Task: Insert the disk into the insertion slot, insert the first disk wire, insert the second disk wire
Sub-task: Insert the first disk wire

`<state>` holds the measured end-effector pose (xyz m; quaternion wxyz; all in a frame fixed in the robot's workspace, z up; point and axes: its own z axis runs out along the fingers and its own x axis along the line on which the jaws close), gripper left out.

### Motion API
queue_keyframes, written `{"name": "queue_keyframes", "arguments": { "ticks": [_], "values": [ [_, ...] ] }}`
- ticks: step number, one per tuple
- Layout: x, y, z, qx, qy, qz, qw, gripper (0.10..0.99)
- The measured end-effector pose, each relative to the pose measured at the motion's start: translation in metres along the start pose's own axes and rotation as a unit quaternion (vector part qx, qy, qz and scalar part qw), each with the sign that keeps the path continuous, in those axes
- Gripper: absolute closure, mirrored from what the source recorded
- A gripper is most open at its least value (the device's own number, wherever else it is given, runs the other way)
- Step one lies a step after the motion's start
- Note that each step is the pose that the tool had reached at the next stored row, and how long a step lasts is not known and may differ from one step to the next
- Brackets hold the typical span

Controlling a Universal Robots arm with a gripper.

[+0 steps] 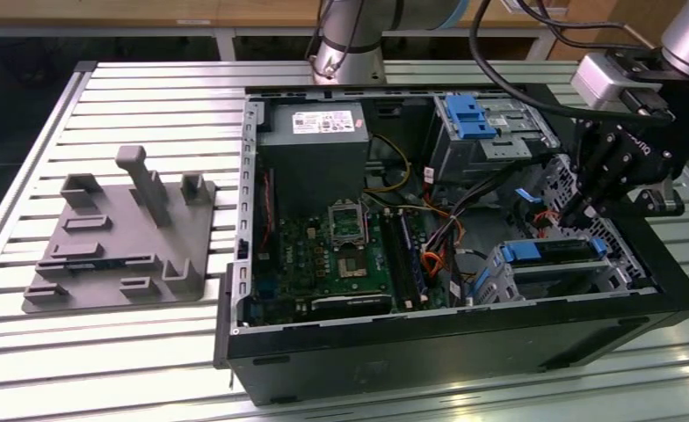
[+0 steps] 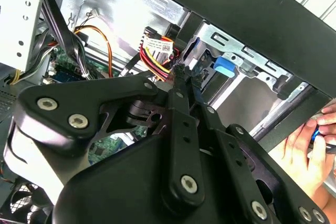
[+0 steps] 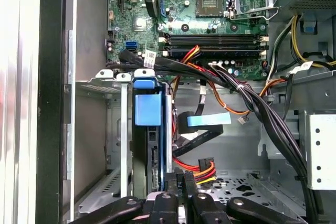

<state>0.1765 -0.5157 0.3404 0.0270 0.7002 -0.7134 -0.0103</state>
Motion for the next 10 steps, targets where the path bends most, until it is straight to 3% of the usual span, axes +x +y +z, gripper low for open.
{"name": "queue_keyframes", "arguments": {
  "ticks": [10],
  "values": [
    [0.0067,-0.0001,0.0004,0.0,0.0,0.0,1.0,0.918]
  ]
}}
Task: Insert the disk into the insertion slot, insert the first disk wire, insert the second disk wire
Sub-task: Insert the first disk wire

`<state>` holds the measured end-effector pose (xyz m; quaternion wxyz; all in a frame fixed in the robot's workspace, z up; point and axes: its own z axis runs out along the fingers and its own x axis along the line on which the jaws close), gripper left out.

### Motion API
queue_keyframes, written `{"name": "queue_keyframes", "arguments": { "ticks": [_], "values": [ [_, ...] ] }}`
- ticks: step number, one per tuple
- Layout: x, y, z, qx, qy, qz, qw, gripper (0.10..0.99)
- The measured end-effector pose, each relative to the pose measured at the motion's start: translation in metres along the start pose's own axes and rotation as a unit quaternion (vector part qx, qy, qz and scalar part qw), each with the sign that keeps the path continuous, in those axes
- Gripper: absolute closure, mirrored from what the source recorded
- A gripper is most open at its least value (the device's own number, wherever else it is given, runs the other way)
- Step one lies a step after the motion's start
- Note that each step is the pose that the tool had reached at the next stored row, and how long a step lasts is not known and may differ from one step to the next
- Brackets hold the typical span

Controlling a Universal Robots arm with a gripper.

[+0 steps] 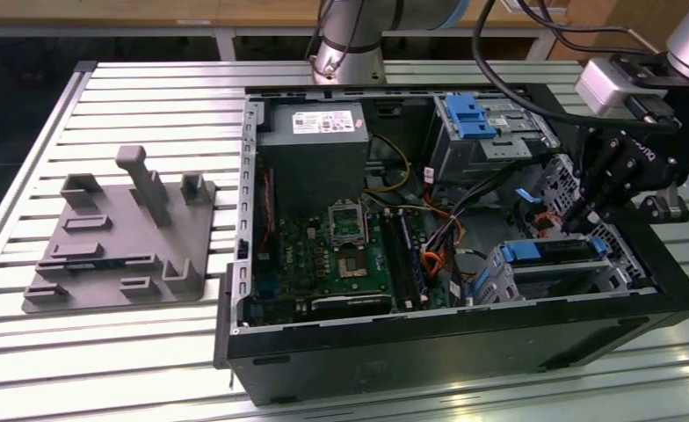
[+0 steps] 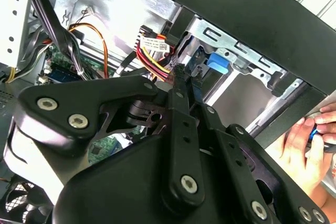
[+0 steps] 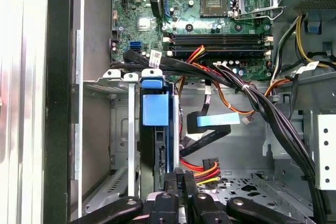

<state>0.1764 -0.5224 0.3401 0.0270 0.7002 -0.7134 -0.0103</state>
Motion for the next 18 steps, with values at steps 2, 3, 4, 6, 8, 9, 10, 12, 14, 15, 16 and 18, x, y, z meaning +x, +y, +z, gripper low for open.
{"name": "queue_keyframes", "arguments": {
  "ticks": [2,3,4,6,8,9,10,12,14,15,16,18],
  "values": [
    [0.001,0.0,0.0001,0.0,0.0,0.0,1.0,0.918],
    [0.0013,0.0,0.0002,0.0,0.0,0.0,1.0,0.918],
    [0.0016,-0.0001,0.0003,0.0,0.0,0.0,1.0,0.918],
    [0.0021,0.0,0.0004,0.0,0.0,0.0,1.0,0.918],
    [0.0027,-0.0001,0.0005,0.0,0.0,0.0,1.0,0.918],
    [0.0031,-0.0001,0.0006,0.0,0.0,0.0,1.0,0.918],
    [0.0035,-0.0001,0.0007,0.0,0.0,0.0,1.0,0.918],
    [0.0044,-0.0001,0.0009,0.0,0.0,0.0,1.0,0.918],
    [0.0054,-0.0002,0.0011,0.0,0.0,0.0,1.0,0.918],
    [0.0059,-0.0002,0.0012,0.0,0.0,0.0,1.0,0.918],
    [0.0063,-0.0002,0.0013,0.0,0.0,0.0,1.0,0.918],
    [0.0072,-0.0002,0.0015,0.0,0.0,0.0,1.0,0.918]
  ]
}}
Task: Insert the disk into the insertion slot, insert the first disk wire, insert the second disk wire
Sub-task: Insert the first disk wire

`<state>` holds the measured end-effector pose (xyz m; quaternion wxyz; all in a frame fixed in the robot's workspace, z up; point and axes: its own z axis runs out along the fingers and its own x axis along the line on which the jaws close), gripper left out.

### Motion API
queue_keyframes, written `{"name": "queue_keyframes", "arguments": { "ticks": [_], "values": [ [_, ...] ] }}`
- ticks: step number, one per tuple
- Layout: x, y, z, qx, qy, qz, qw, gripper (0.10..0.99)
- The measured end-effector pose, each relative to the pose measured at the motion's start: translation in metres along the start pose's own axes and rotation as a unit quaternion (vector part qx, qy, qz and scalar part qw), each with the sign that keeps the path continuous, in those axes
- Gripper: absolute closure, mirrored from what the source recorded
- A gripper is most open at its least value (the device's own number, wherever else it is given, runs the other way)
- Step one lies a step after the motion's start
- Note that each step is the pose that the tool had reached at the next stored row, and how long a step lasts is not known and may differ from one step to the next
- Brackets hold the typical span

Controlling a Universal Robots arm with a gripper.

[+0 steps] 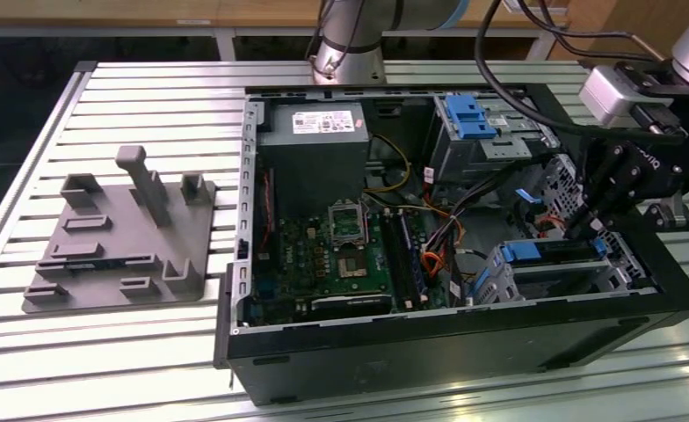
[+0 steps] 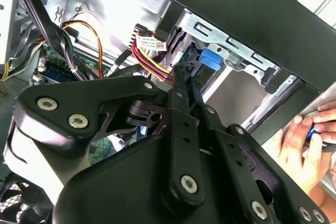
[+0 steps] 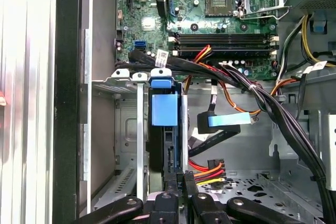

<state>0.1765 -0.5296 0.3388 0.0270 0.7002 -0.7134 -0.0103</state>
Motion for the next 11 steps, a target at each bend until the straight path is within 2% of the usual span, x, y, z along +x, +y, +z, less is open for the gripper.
{"name": "queue_keyframes", "arguments": {
  "ticks": [11],
  "values": [
    [0.0023,-0.0001,0.0015,0.0,0.0,0.0,1.0,0.918]
  ]
}}
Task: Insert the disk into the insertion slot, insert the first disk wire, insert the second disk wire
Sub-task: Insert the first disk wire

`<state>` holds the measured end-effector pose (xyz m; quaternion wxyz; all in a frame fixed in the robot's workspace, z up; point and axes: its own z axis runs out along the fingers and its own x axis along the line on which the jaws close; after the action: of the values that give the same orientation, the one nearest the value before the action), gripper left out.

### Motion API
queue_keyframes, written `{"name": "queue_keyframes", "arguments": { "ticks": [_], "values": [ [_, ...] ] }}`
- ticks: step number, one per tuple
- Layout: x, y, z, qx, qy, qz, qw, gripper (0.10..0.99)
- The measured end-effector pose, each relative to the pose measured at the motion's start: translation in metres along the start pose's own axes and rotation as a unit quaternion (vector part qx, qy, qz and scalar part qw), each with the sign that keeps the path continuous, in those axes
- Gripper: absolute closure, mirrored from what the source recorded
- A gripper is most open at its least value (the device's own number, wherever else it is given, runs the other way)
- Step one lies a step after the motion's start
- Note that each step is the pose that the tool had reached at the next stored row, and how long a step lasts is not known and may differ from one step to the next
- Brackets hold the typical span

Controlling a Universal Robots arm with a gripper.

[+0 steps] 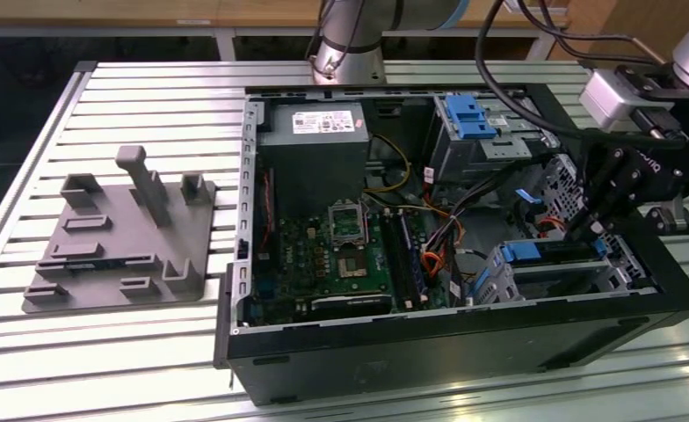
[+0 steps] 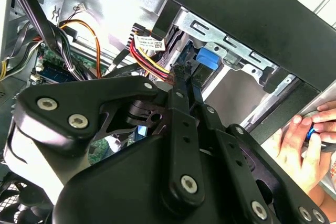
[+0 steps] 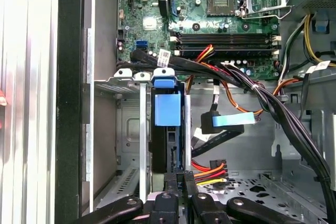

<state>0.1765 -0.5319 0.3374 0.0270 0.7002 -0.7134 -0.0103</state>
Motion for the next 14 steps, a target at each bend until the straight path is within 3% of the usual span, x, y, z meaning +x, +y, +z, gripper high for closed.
{"name": "queue_keyframes", "arguments": {
  "ticks": [14],
  "values": [
    [0.0014,-0.0002,0.0032,0.0,0.0,0.0,1.0,0.918]
  ]
}}
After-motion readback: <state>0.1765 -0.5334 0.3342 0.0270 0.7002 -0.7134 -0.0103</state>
